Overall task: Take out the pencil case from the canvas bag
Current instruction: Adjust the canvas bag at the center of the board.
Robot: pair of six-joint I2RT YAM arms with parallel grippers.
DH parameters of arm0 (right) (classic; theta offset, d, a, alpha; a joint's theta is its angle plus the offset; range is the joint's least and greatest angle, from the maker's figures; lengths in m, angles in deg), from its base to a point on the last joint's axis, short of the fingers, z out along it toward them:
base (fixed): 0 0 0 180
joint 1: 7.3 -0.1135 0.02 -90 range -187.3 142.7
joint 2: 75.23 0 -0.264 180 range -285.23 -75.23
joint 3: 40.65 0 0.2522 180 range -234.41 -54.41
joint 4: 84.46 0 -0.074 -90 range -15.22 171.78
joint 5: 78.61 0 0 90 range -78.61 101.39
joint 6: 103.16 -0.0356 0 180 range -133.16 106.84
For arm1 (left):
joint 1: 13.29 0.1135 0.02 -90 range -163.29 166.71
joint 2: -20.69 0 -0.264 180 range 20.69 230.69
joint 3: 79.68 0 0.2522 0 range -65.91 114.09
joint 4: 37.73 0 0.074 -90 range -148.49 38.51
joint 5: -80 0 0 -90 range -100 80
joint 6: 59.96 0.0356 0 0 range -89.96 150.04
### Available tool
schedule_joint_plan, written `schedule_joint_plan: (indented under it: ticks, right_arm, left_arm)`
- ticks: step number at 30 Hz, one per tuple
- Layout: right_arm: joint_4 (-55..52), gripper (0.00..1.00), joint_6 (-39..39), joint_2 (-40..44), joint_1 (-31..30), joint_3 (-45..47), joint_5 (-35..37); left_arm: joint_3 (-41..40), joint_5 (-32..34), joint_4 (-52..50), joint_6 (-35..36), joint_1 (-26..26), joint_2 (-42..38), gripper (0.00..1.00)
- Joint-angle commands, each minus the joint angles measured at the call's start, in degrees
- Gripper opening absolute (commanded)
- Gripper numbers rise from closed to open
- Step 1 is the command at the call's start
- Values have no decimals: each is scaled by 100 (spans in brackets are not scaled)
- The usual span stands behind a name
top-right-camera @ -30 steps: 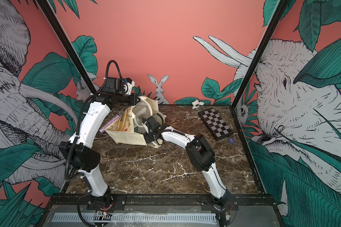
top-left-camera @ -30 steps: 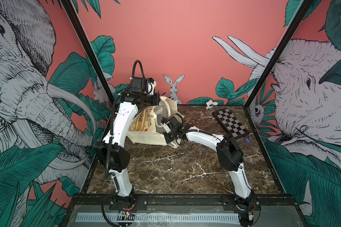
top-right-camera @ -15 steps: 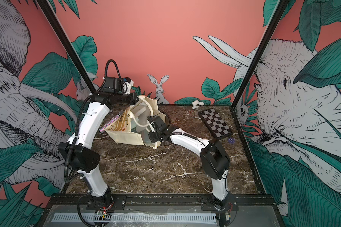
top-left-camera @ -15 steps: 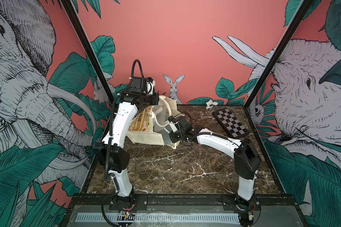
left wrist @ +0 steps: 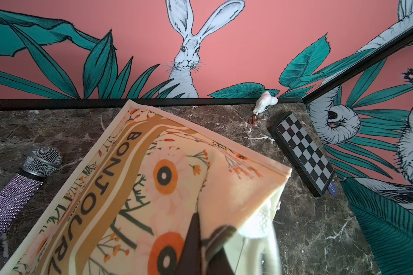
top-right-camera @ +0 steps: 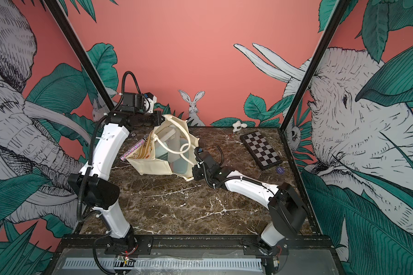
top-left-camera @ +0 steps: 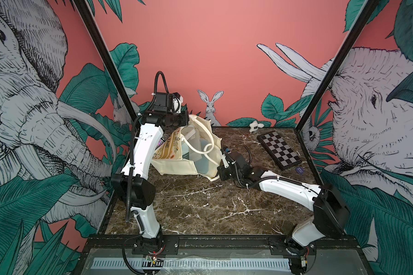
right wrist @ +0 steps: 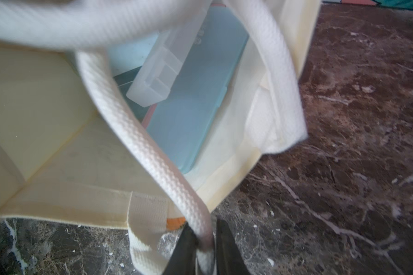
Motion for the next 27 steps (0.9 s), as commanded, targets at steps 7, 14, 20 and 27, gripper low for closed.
schedule_joint_plan:
  ticks: [7,14,20,27]
  right_arm:
    - [450,37,-1524,761,44,1046,1388]
    - [-193,65,-2374,1061,105,1434,1968]
    - [-926,75,-2794,2030,234,1860,2952]
    - [-252,71,-1604,2887,394,2033,2705]
  left_arm:
    - [244,24,234,-123,131,-261,0]
    - [279,-21,224,-117,139,-237,0]
    - [314,-142,226,-125,130,-224,0]
    - [384,-311,233,-131,134,-193,0]
